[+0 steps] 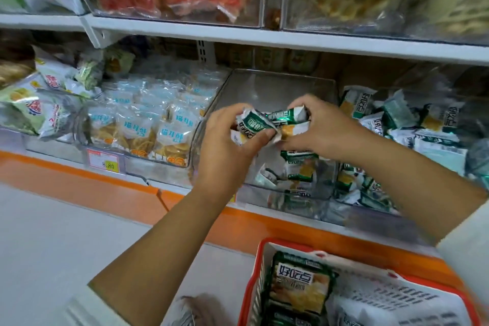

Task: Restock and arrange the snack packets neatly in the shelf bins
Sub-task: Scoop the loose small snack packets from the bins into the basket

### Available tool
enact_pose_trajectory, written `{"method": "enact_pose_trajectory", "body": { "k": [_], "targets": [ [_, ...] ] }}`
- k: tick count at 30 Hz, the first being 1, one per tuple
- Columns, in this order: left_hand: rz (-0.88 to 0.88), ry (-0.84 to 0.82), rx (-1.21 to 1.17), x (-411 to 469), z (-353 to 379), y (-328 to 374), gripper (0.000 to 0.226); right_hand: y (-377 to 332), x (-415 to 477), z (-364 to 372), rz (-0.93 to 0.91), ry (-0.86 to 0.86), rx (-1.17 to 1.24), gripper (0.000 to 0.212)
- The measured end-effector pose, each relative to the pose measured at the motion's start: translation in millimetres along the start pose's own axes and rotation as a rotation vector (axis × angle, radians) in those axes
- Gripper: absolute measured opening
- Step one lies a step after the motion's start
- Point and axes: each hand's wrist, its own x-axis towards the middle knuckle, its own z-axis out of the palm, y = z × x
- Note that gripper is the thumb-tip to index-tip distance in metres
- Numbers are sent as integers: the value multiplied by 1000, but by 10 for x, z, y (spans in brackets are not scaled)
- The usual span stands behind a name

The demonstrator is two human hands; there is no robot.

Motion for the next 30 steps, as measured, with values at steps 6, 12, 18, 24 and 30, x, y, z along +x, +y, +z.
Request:
{"method": "enact_pose_trajectory", "body": {
  "k": [6, 12, 18, 24, 30],
  "targets": [
    [-155, -191, -262, -688, 115, 531, 23, 335, -1250, -260, 69, 104, 351, 56],
    [-432, -801, -43, -1958, 897, 515, 37, 1690, -2420, 259, 535, -26, 664, 80],
    [-931, -1024, 56, -2987, 1883, -143, 84, 2864, -2849, 1322, 885, 90, 759, 42],
    [-1049, -1108, 200, -3639, 2392, -671, 75, 3353, -3054, 1969, 1031, 27, 668, 43],
    [-1028, -1181, 179, -3682, 2446, -871, 49, 3564, -3205, 2255, 1091, -128, 615, 38]
  ]
}}
